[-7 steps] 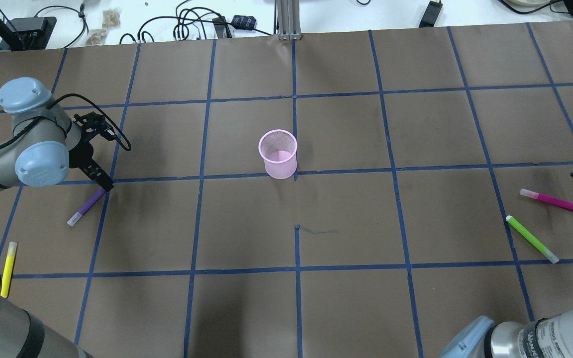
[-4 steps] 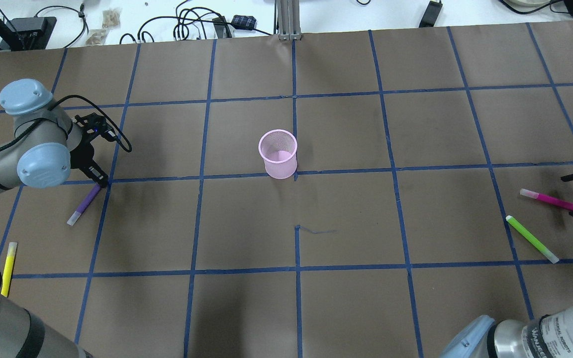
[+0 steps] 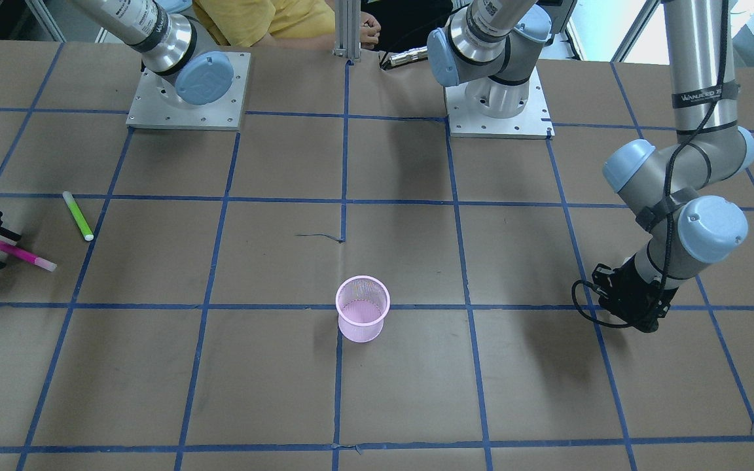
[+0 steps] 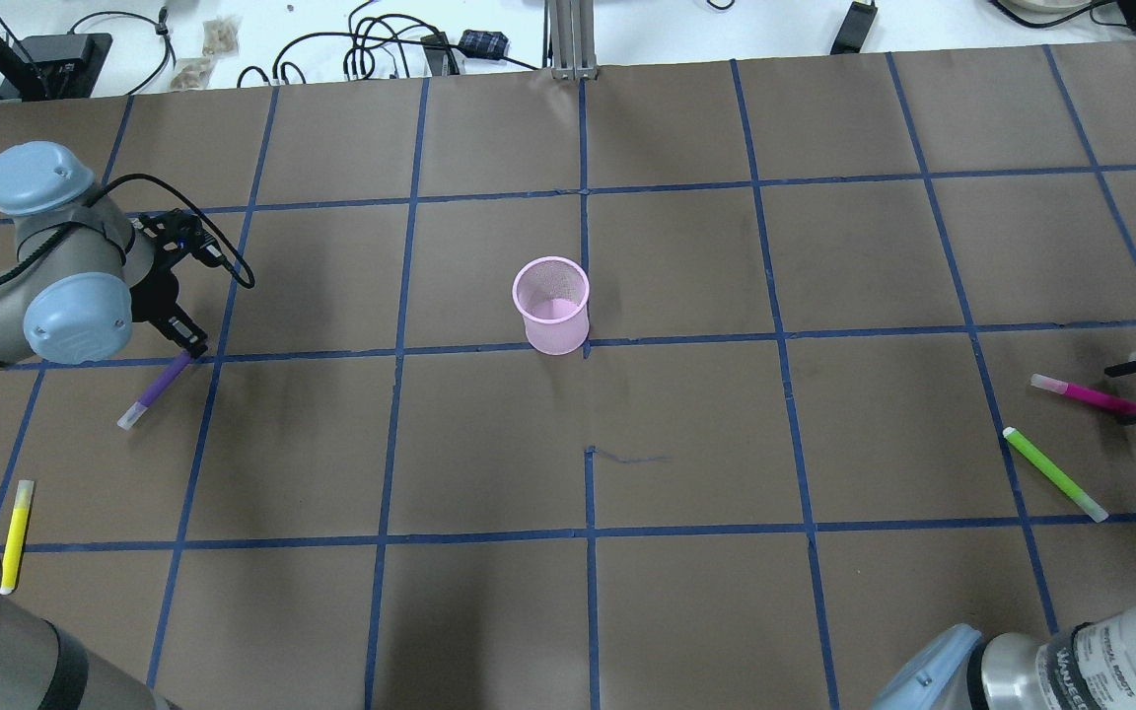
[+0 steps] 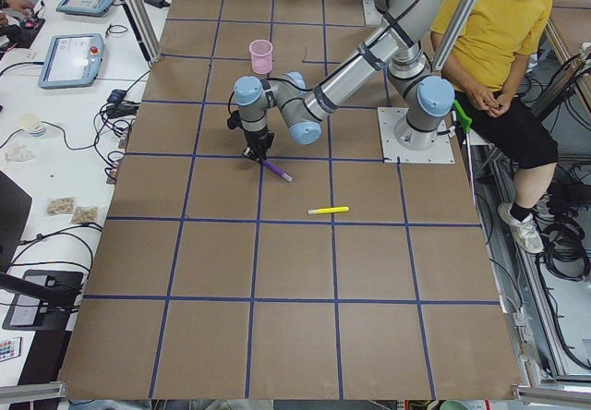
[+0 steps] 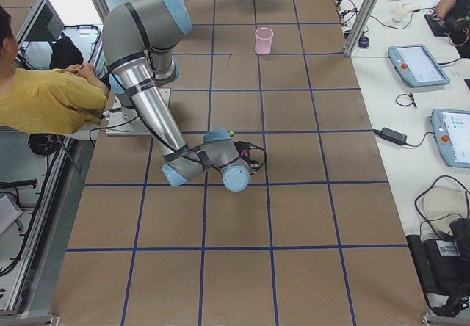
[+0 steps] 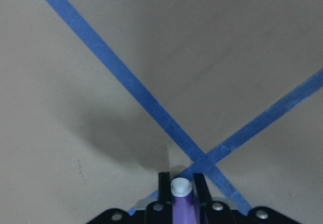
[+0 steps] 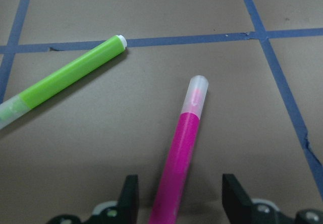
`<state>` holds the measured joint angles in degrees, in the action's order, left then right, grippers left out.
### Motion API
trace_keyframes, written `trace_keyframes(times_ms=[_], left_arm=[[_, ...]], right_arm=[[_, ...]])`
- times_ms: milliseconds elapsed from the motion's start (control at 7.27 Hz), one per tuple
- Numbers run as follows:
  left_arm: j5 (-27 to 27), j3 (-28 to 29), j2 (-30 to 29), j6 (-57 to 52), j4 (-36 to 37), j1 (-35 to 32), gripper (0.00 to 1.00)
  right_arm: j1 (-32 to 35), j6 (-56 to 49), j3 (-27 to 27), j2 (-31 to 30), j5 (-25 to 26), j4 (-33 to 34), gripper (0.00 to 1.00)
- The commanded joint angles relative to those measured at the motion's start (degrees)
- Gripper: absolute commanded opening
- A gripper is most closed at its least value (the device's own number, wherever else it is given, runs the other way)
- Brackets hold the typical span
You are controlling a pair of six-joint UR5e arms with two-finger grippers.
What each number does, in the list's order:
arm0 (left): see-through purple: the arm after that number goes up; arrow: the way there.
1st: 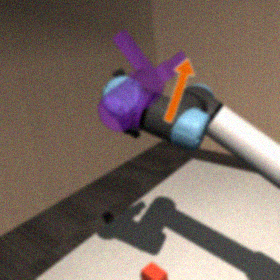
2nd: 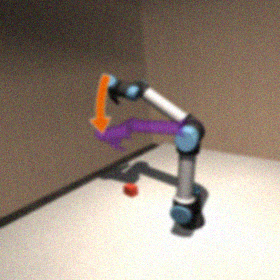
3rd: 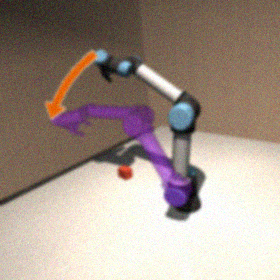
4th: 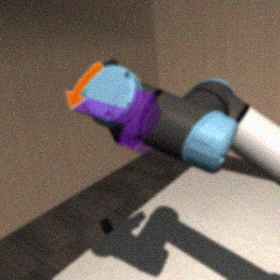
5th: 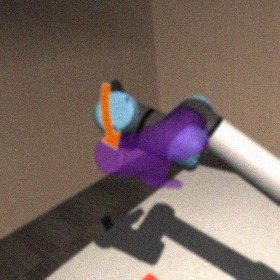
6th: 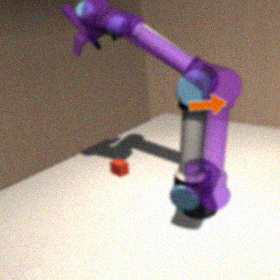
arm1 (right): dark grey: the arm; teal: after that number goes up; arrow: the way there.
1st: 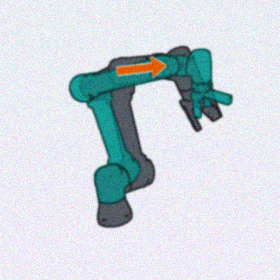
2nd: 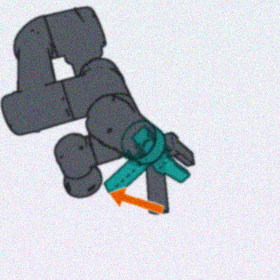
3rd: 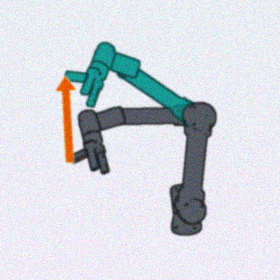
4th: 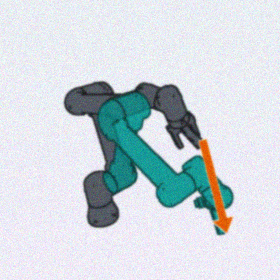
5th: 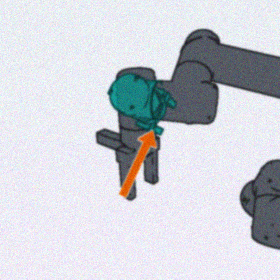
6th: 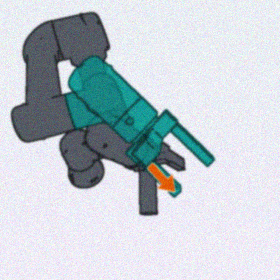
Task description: Insert purple and pink pens into pink cup
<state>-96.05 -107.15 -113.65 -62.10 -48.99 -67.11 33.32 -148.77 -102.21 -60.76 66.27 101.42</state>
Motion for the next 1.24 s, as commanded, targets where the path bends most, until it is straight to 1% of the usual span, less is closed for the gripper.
trace_keyframes(times_ms=[0, 138, 550, 688, 826, 963, 1101], left_arm=[[0.08, 1.42, 1.32, 3.27, -2.24, -0.48, 0.04], [0.08, 1.51, 2.11, 4.25, -2.25, -1.61, 0.04], [0.16, 1.51, 3.26, 6.29, -3.73, -2.77, 0.04], [0.16, 1.51, 3.44, 6.29, -3.74, -2.76, 0.04], [0.25, 1.68, 3.53, 6.29, -3.74, -2.85, 0.04], [0.25, 2.2, 3.79, 6.29, -4.44, -2.85, 0.04], [0.86, 2.64, 4.23, 6.37, -5.49, -2.85, 0.04]], right_arm=[[0.0, -0.29, 0.0, 0.03, 0.0, 0.01, 0.46], [0.0, -1.68, 0.0, 0.03, -0.18, -0.08, 0.37], [-0.09, -1.87, -0.53, 0.03, -0.18, -0.08, 0.21], [-0.01, -1.26, -0.53, -0.06, 0.17, -0.17, 0.14], [-0.09, -0.91, -0.45, -0.41, 0.26, -0.43, 0.11], [-0.09, 3.27, 0.25, -1.28, 0.26, -1.22, 0.09], [-0.01, 6.27, 0.17, -3.9, 0.0, -1.4, 0.07]])
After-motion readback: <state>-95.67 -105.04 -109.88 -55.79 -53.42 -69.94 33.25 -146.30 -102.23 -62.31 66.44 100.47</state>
